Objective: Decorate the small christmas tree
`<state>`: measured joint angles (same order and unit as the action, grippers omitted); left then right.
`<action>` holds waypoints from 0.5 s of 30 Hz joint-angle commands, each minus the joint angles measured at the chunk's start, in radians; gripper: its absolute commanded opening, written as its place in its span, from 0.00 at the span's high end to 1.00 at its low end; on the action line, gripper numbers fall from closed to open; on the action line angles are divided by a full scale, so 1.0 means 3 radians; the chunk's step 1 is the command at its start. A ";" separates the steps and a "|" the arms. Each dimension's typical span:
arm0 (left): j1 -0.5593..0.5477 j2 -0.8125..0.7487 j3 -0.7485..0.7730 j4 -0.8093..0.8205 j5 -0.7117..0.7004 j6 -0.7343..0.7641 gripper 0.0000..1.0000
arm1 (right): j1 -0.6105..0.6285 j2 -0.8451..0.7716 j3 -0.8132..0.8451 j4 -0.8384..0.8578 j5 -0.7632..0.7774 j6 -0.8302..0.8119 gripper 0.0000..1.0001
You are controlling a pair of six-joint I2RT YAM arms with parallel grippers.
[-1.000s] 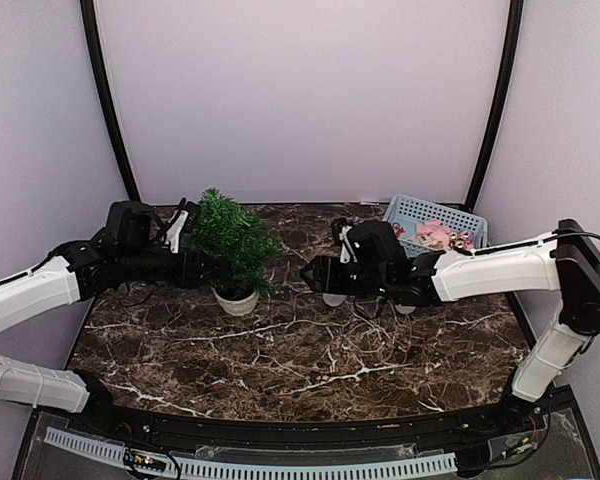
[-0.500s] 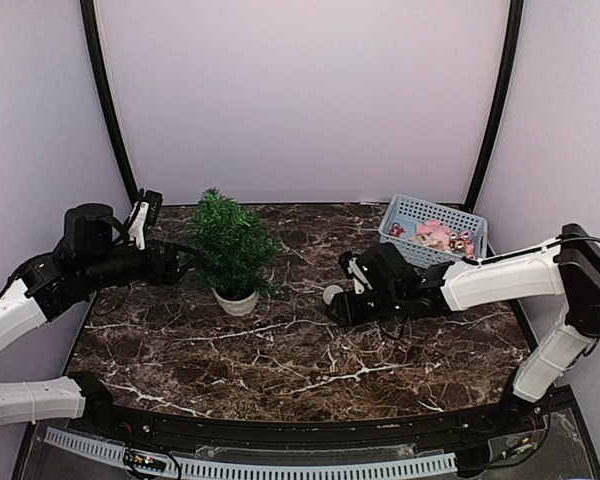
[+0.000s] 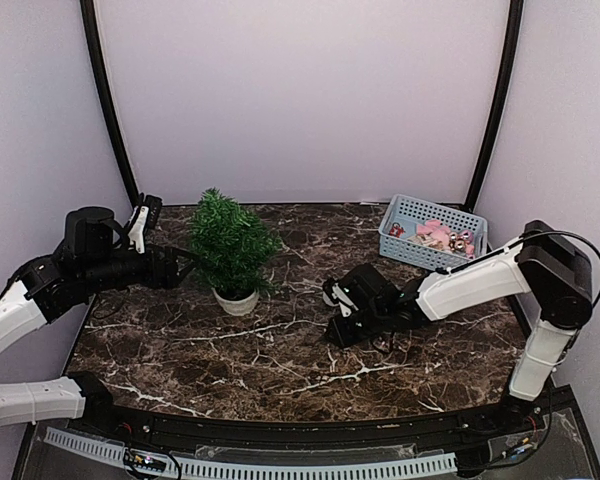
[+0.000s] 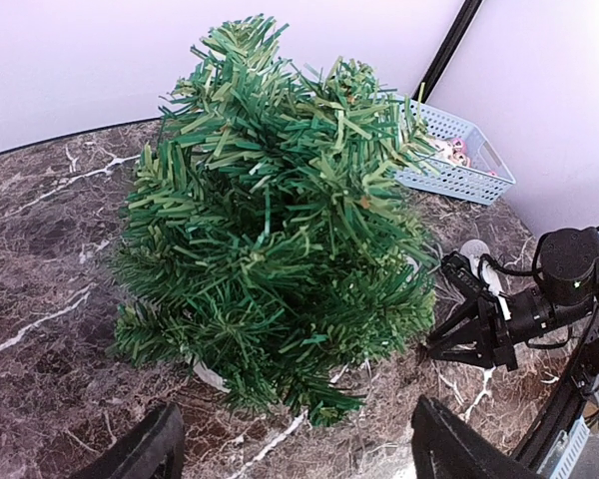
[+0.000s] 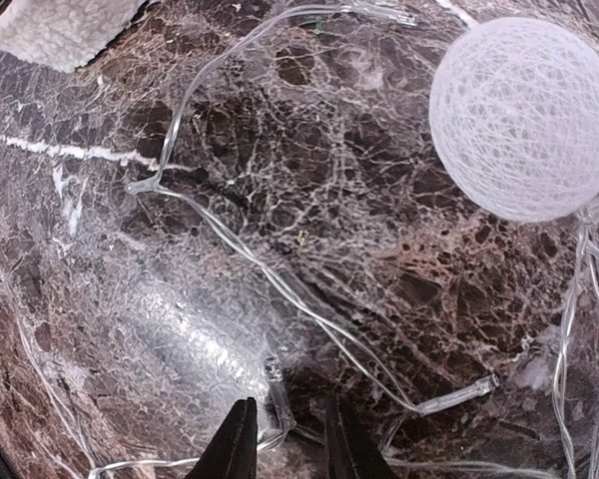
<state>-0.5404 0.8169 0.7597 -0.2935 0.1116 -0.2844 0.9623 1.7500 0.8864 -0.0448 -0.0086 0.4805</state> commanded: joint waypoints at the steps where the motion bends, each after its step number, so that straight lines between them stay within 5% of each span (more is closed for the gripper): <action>1: 0.0022 -0.0013 0.0015 0.0000 0.0021 0.0019 0.19 | 0.0035 0.0119 0.0105 0.0135 -0.0094 -0.0052 0.81; 4: 0.0022 -0.0009 0.0068 0.0008 0.0038 0.0096 0.19 | 0.0032 0.0094 0.0101 0.0135 -0.0167 -0.0056 1.00; 15: 0.0013 0.0406 0.0861 -0.0019 0.0616 0.0808 0.27 | 0.0018 -0.0850 0.0521 -0.0438 0.0167 -0.0198 1.00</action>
<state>-0.5404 0.8974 0.9230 -0.3122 0.1810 -0.1493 0.9634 1.6032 0.9581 -0.1390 -0.0193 0.4530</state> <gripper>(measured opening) 0.748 0.007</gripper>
